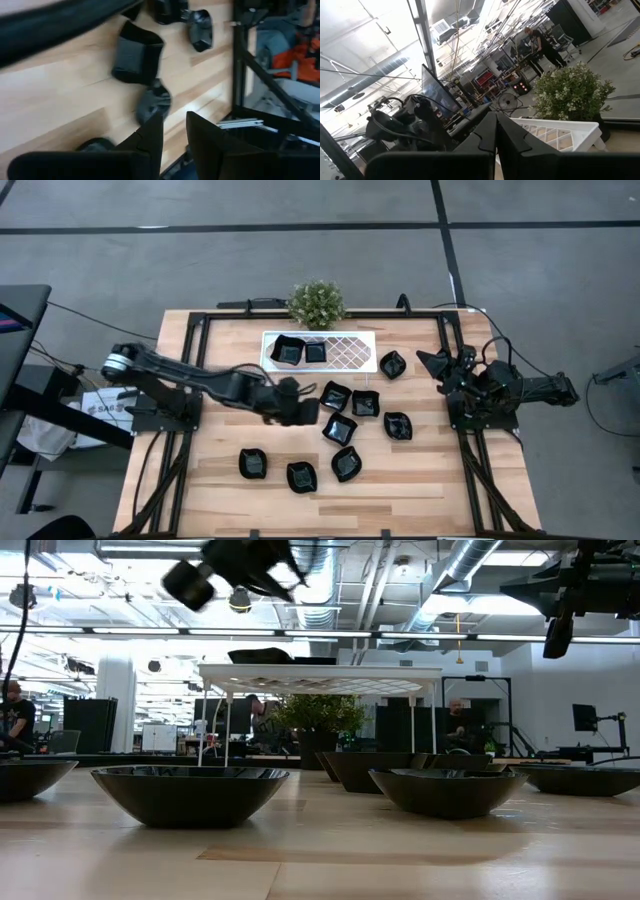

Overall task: Pick & Place Mini shaped plates
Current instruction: Stack the bottom distorted square plate on top of the stacked distorted square plate on the shelf

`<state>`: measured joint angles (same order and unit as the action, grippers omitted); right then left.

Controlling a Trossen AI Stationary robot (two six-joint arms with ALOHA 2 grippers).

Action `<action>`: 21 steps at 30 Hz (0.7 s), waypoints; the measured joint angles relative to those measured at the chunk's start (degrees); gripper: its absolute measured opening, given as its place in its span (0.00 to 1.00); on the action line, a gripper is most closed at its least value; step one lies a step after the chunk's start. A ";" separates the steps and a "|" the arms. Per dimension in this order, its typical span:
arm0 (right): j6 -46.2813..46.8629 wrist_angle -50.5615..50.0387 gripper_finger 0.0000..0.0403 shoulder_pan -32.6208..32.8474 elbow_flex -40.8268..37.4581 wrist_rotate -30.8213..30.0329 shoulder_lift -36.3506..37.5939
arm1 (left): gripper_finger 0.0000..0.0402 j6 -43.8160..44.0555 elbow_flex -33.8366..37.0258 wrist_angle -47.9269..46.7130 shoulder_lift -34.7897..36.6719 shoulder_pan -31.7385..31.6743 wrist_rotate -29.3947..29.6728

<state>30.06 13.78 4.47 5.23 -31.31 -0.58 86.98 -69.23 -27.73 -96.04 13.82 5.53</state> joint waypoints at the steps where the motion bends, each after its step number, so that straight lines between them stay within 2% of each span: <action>1: 0.00 0.00 0.00 0.00 0.00 0.00 0.00 | 0.21 -0.12 0.00 2.26 -1.22 -0.27 -0.70; 5: 0.00 0.00 0.00 0.00 0.00 0.00 0.02 | 0.21 -1.44 0.00 10.24 -6.40 -0.78 -3.43; 8: 0.00 -0.01 0.00 0.00 0.00 0.00 0.02 | 0.21 -1.00 0.00 12.85 -9.55 -0.81 -3.90; 13: -0.02 -0.04 0.00 0.00 0.00 0.02 0.00 | 0.21 0.52 0.00 13.29 -13.21 -0.81 -3.41; 21: -0.02 -0.04 0.00 0.00 0.00 0.02 0.02 | 0.21 1.60 0.00 13.42 -17.74 -1.17 0.47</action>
<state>30.04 13.74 4.47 5.23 -31.29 -0.56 88.58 -69.23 -14.31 -113.77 12.65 6.00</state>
